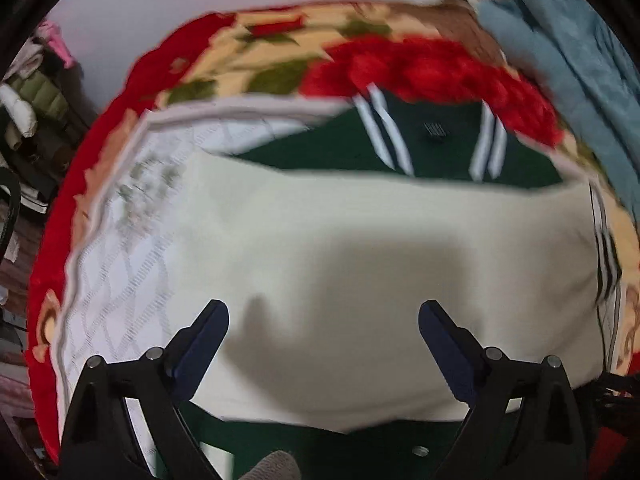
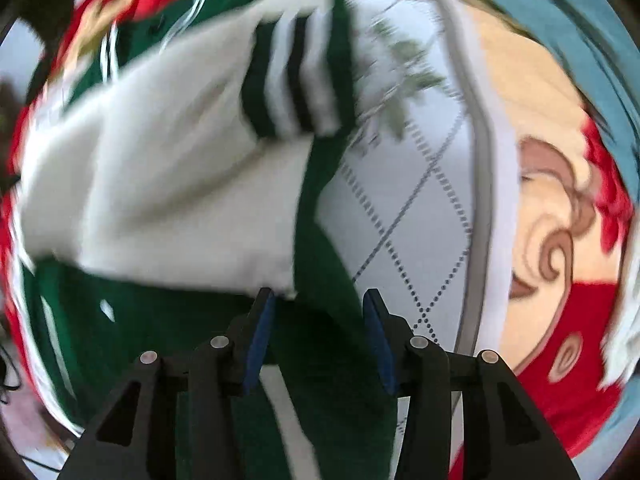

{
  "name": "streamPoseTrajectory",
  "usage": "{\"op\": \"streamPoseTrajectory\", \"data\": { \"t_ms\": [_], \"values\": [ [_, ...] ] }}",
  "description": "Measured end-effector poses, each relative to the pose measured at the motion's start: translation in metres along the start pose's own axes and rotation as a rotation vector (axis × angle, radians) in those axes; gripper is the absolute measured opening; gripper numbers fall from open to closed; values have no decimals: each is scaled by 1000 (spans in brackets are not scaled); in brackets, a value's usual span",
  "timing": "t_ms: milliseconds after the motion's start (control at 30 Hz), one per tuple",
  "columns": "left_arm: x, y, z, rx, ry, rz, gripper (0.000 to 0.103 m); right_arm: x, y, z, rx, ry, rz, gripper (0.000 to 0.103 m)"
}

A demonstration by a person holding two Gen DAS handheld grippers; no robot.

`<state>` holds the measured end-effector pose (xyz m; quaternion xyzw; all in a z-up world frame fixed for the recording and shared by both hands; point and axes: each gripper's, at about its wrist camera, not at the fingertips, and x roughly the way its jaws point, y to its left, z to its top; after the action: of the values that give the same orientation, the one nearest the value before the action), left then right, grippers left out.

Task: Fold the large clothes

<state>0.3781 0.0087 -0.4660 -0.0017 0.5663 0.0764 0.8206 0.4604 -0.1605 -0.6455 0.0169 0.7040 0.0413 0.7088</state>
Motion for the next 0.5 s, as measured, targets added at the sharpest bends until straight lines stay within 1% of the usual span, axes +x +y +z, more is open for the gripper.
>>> {"op": "streamPoseTrajectory", "data": {
  "t_ms": [33, 67, 100, 133, 200, 267, 300, 367, 400, 433, 467, 500],
  "values": [
    [10, -9, -5, 6, 22, 7, 97, 6, 0, -6, -19, 11, -7, 47],
    [17, -17, -9, 14, 35, 24, 97, 10, 1, -5, -33, 5, -14, 44],
    [26, -26, -13, 34, 46, 68, 97, 11, -4, -3, -20, -28, -6, 29],
    [35, -32, -15, 57, 44, 102, 97, 10, -13, -3, 34, -48, 24, 27],
    [43, -41, -16, 86, 39, 133, 97, 8, -46, -6, 225, -93, 142, 27],
    [50, -42, -16, 90, 45, 129, 98, 14, -85, -21, 456, -139, 199, 27],
    [52, -42, -16, 84, 48, 129, 98, 23, -105, -33, 588, -141, 259, 27],
    [54, -42, -15, 80, 52, 130, 98, 44, -132, -59, 807, -140, 445, 25],
    [55, -43, -14, 77, 57, 131, 98, 50, -139, -67, 881, -143, 509, 25],
    [55, -42, -13, 74, 61, 132, 98, 49, -140, -70, 915, -137, 529, 25],
    [54, -43, -13, 70, 63, 131, 98, 45, -140, -70, 907, -129, 511, 25],
    [54, -42, -14, 65, 66, 129, 98, 33, -132, -62, 835, -126, 439, 26]
  ]
}}
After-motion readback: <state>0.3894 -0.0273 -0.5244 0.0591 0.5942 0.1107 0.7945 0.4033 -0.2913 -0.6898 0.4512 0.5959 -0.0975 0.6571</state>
